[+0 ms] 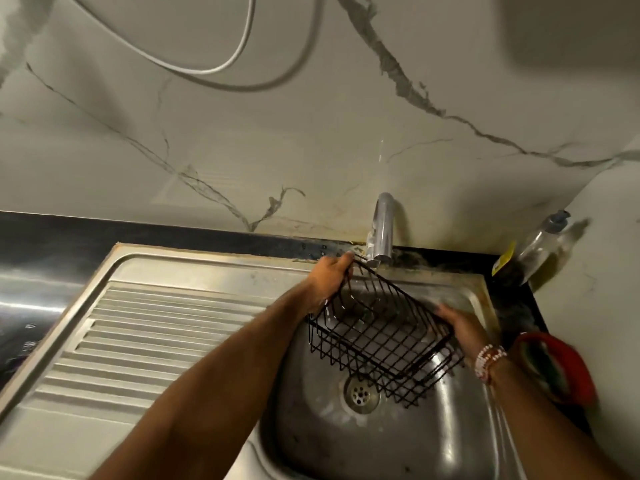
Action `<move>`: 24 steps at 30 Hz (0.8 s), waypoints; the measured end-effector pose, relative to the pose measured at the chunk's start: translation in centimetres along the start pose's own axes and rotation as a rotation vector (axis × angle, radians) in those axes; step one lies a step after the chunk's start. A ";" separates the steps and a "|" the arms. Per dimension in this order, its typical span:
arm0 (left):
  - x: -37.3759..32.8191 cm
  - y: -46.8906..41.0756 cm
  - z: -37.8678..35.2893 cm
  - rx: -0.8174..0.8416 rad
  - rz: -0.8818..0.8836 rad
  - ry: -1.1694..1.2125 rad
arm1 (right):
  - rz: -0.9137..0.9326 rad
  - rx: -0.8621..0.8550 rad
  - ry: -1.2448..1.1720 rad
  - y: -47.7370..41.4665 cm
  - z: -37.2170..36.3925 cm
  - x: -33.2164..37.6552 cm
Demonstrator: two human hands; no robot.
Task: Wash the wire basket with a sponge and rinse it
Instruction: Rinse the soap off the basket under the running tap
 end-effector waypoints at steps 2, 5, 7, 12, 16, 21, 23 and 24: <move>-1.9 -0.3 -2.2 0.085 -0.037 -0.234 | 0.103 0.011 0.156 0.5 -2.2 3.6; -3.4 -0.7 -5.6 0.181 -0.105 -0.457 | 0.216 0.033 0.324 1.4 -7.3 8.1; -3.4 -1.1 -5.8 0.151 -0.102 -0.495 | 0.244 0.026 0.346 1.5 -9.4 9.5; -2.5 -1.0 -3.3 0.044 -0.065 -0.519 | 0.138 -0.008 0.311 -0.3 -10.3 10.2; 1.1 0.4 -0.5 0.128 0.074 -0.279 | -0.033 -0.040 0.076 -1.7 -8.7 8.9; 6.8 4.7 -0.4 0.109 0.117 0.211 | -0.151 0.012 -0.182 -1.8 -6.9 6.8; 8.8 6.5 -2.2 0.136 0.125 0.259 | -0.161 0.059 -0.336 -1.5 -6.4 6.0; 9.7 7.3 -2.9 0.140 0.114 0.245 | -0.163 0.072 -0.388 -1.4 -6.4 5.8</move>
Point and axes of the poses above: each hand's wrist, its own y-axis away from the middle knuckle, its own z-axis out of the back of the hand, x = y × z, the point moved 7 cm from there along -y, towards the middle knuckle, and after that the axes turned 9 degrees about x, right-handed, at the moved point
